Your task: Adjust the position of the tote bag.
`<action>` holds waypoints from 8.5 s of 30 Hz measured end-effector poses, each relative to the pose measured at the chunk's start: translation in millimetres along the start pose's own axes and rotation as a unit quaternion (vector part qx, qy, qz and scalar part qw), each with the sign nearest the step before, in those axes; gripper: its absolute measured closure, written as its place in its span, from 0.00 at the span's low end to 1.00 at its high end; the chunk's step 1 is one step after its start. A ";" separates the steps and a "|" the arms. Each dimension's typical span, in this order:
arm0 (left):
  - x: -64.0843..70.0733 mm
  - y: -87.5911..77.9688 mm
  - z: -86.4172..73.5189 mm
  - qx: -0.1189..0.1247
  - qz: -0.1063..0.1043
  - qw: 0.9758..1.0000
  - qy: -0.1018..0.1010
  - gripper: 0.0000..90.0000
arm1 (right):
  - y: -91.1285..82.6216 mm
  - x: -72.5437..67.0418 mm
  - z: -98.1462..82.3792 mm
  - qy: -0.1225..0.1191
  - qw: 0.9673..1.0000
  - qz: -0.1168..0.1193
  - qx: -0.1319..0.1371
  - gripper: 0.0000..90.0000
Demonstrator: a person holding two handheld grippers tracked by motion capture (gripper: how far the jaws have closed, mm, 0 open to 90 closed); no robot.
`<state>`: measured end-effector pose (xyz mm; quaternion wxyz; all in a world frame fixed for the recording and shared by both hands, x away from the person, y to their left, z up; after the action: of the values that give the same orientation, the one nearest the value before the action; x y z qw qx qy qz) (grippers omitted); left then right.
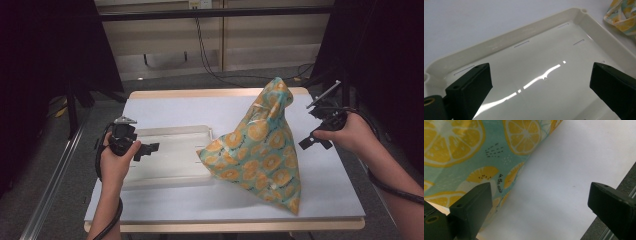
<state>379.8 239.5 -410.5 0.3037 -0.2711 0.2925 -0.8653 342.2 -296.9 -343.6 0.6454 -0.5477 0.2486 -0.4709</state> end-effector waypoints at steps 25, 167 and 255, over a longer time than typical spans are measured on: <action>1.4 7.3 -0.6 -0.008 -0.003 1.000 0.006 0.04 | -48.5 8.9 34.4 0.021 1.000 0.007 -0.001 0.08; 2.8 7.6 3.1 -0.009 0.005 1.000 0.012 0.05 | -77.0 -41.7 119.5 -0.175 0.981 0.064 0.054 1.00; 45.3 50.2 27.9 -0.039 -0.063 0.996 0.058 0.04 | -56.6 -27.7 109.8 -0.198 0.972 0.089 0.084 0.51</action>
<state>386.0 166.6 -412.0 0.2206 -0.2496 0.3257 -0.8848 403.1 -218.1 -265.4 0.7647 -0.5499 0.1229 -0.3127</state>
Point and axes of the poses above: each handheld gripper's, and its own axes: y roughly forward along the jaws, z roughly out of its top, x roughly to its right, the point moved 2 cm from there along y, roughly forward along the jaws, and after that the axes turned 14 degrees about -z, right-handed, at the moved point
